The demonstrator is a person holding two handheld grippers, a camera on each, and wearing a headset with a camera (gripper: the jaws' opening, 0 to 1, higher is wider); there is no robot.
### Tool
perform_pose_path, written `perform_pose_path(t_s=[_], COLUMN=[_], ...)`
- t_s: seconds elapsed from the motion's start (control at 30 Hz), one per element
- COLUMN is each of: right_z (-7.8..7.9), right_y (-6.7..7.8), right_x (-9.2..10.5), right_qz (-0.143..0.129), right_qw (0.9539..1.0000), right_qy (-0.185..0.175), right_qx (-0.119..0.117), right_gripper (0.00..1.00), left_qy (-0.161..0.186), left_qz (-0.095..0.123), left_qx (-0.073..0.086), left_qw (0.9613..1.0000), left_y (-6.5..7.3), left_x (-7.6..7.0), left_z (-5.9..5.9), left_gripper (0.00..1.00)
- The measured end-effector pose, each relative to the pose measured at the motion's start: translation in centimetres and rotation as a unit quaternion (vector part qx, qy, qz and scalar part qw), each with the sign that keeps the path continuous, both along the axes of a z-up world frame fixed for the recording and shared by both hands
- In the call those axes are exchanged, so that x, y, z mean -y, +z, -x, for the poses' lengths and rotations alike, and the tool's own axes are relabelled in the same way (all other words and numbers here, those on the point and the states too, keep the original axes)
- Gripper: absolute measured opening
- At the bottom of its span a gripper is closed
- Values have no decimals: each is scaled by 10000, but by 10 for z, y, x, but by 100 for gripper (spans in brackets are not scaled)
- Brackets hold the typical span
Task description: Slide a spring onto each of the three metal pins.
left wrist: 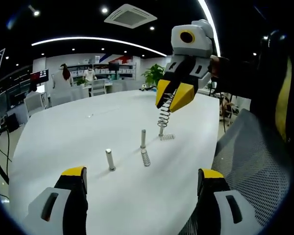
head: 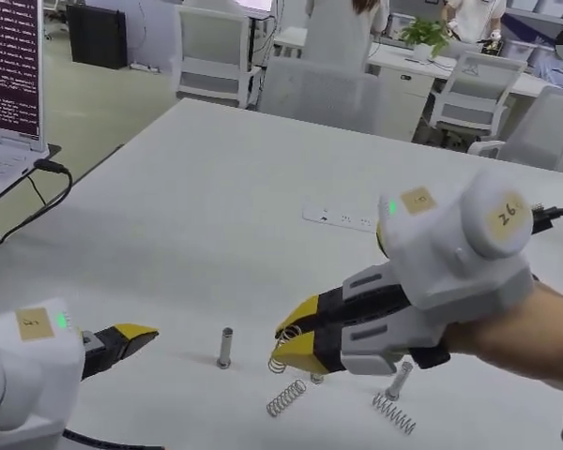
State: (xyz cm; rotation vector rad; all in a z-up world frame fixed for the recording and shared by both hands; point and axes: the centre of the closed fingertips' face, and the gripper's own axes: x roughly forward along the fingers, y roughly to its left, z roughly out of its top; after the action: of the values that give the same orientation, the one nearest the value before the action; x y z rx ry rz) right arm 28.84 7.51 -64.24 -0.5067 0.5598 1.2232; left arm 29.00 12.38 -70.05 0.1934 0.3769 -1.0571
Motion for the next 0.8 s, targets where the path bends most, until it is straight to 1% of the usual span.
perform_pose_path(t_s=[0.23, 0.47, 0.8], right_z=[-12, -26, -46], right_y=[1, 1, 0], right_x=[-4, -8, -17], right_qz=[-54, -57, -111], right_qw=[10000, 9999, 9998], right_qy=[-56, -100, -182], right_qx=[8, 36, 63], right_gripper=[8, 8, 8], left_qy=[23, 16, 12], left_qz=[-28, -83, -76], left_qx=[-33, -3, -29], left_qw=[10000, 10000, 10000], left_y=[-2, -3, -4], left_x=[-2, -3, -4], left_z=[0, -1, -2], left_gripper=[91, 91, 90])
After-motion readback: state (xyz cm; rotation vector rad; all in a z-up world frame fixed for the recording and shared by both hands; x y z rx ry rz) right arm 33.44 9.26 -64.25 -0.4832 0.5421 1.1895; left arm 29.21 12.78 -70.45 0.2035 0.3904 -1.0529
